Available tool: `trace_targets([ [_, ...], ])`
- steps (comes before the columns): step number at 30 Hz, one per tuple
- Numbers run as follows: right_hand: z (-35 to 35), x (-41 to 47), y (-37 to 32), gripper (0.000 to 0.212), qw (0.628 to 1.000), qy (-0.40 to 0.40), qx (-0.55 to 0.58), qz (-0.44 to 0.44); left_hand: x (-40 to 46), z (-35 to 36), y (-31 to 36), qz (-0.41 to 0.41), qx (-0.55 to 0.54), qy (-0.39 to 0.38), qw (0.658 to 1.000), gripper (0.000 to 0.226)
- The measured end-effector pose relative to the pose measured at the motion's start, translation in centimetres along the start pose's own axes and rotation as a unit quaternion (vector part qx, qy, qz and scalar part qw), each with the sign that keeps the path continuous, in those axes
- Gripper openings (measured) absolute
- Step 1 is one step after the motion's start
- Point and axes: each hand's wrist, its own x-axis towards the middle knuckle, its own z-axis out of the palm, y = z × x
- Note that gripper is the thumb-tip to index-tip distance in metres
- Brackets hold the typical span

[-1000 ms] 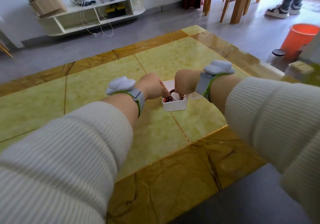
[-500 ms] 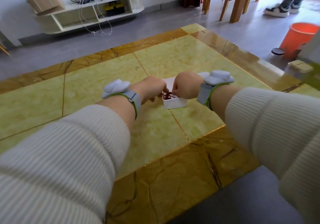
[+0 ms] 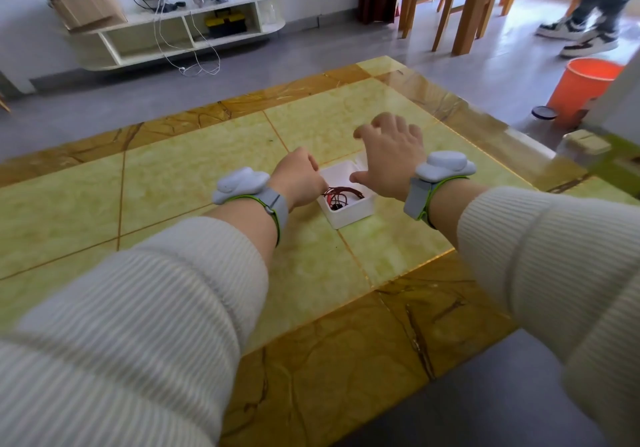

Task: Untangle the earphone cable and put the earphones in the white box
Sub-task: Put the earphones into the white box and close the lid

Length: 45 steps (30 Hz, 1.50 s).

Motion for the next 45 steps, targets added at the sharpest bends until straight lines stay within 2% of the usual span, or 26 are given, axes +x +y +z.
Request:
trace_targets([
  [2,0.1,0.0,0.2,0.096,0.997,-0.011,0.011,0.071,0.2,0.2,0.0,-0.005,-0.006,0.001,1.0,0.039],
  [4,-0.3,0.0,0.3,0.111,0.986,-0.06,0.07,0.137,0.1,0.2,0.2,-0.012,0.012,-0.001,1.0,0.049],
  [5,-0.6,0.1,0.3,0.114,0.978,-0.082,0.111,0.156,0.0,0.2,0.3,-0.015,0.026,0.001,1.0,0.04],
  [6,-0.8,0.1,0.2,0.114,0.971,-0.094,0.147,0.166,-0.1,0.3,0.3,-0.019,0.039,0.006,0.999,0.022],
  [7,-0.8,0.1,0.1,0.111,0.967,-0.095,0.173,0.164,-0.3,0.2,0.3,-0.025,0.055,0.013,0.998,0.009],
  [13,-1.0,-0.3,-0.4,0.071,0.969,-0.048,0.231,0.065,-0.4,0.3,-1.6,-0.076,0.093,0.042,0.992,0.028],
  [16,-1.4,-0.6,-0.9,0.063,0.959,-0.013,0.282,0.013,-0.8,0.3,-2.4,-0.104,0.087,0.042,0.99,0.035],
  [19,-1.6,-0.7,-1.4,0.059,0.953,0.026,0.301,-0.019,-1.1,0.2,-2.5,-0.131,0.024,0.026,0.991,0.036],
  [23,-1.7,-0.6,-2.1,0.054,0.946,0.047,0.317,-0.036,-1.8,-0.7,-2.5,-0.162,-0.163,-0.02,0.973,0.011],
  [27,-2.3,-1.2,-3.1,0.047,0.939,0.022,0.339,-0.047,-2.4,-1.0,-3.4,-0.172,-0.171,-0.042,0.969,0.003],
  [31,-2.1,-2.2,-3.9,0.044,0.94,-0.023,0.332,-0.073,-2.7,-0.2,-4.0,-0.14,-0.123,-0.01,0.982,0.031],
  [33,-1.7,-2.6,-4.1,0.04,0.941,-0.04,0.327,-0.077,-2.9,0.0,-4.0,-0.135,-0.128,0.009,0.982,0.037],
  [35,-1.4,-2.8,-4.0,0.039,0.943,-0.046,0.319,-0.08,-3.1,0.0,-4.0,-0.132,-0.156,0.005,0.979,0.032],
  [39,-1.3,-3.0,-3.5,0.035,0.944,-0.059,0.313,-0.08,-3.6,-0.7,-3.8,-0.145,-0.274,-0.038,0.95,0.005],
  [41,-1.3,-3.0,-3.4,0.034,0.943,-0.065,0.315,-0.082,-3.6,-0.9,-4.1,-0.141,-0.301,-0.065,0.941,0.012],
  [45,-1.4,-3.2,-3.3,0.034,0.941,-0.072,0.319,-0.084,-3.8,-0.8,-4.6,-0.121,-0.295,-0.081,0.944,0.024],
])
